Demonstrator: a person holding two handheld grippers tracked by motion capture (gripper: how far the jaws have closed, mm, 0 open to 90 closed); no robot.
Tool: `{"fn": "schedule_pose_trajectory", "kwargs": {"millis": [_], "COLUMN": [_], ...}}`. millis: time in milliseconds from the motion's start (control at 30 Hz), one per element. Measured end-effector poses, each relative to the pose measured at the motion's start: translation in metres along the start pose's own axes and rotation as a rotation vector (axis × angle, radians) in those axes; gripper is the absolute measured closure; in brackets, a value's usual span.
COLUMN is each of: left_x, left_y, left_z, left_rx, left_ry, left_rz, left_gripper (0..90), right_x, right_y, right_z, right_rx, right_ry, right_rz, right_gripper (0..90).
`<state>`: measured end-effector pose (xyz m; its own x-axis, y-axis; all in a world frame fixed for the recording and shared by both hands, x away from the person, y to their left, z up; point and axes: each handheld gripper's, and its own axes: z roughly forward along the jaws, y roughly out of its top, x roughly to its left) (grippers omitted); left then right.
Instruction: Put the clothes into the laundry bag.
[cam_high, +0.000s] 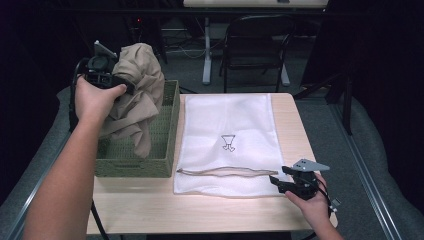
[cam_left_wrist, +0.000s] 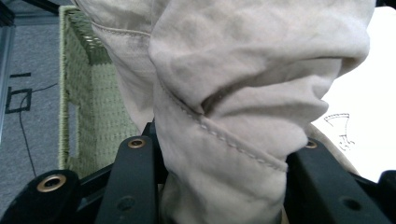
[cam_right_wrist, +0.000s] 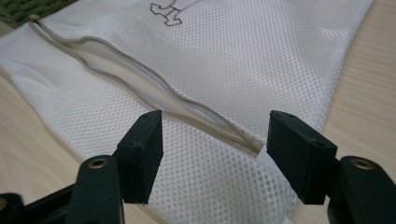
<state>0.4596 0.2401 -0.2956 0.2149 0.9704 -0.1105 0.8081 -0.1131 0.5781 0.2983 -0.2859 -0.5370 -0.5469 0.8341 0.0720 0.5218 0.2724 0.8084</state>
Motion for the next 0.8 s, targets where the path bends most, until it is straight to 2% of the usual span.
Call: {"fn": "schedule_pose_trajectory", "kwargs": {"millis": [100, 233, 367, 467, 533, 567, 633, 800], "left_x": [-0.005, -0.015, -0.020, -0.025, -0.029, -0.031, -0.035, -0.043], "left_y": [-0.001, -0.002, -0.002, -0.002, -0.003, -0.003, -0.004, -0.006], "left_z": [0.001, 0.001, 0.000, -0.001, -0.001, -0.001, -0.002, -0.001], "left_rx": [0.003, 0.008, 0.005, 0.007, 0.002, 0.004, -0.002, 0.001], "left_ry": [-0.014, -0.021, -0.045, -0.055, -0.059, -0.065, -0.074, -0.081], "left_rz": [0.012, 0.039, 0.046, 0.065, 0.075, 0.080, 0.091, 0.113], "left_gripper": [60.4, 60.4, 60.4, 60.4, 60.4, 60.4, 60.4, 60.3], "right_x": [0.006, 0.013, 0.016, 0.019, 0.019, 0.020, 0.020, 0.022], "right_y": [0.007, 0.017, 0.022, 0.026, 0.029, 0.030, 0.034, 0.047], "right_z": [-0.001, -0.004, -0.002, 0.001, 0.001, 0.002, 0.003, 0.005], "right_rx": [0.003, 0.005, 0.013, -0.004, -0.017, -0.020, -0.012, -0.040], "right_ry": [0.044, 0.060, 0.068, 0.074, 0.104, 0.104, 0.095, 0.086], "right_rz": [-0.001, -0.036, -0.041, -0.049, -0.043, -0.043, -0.075, -0.123], "right_gripper": [35.8, 39.8, 41.6, 42.0, 44.1, 44.2, 45.1, 46.4]}}
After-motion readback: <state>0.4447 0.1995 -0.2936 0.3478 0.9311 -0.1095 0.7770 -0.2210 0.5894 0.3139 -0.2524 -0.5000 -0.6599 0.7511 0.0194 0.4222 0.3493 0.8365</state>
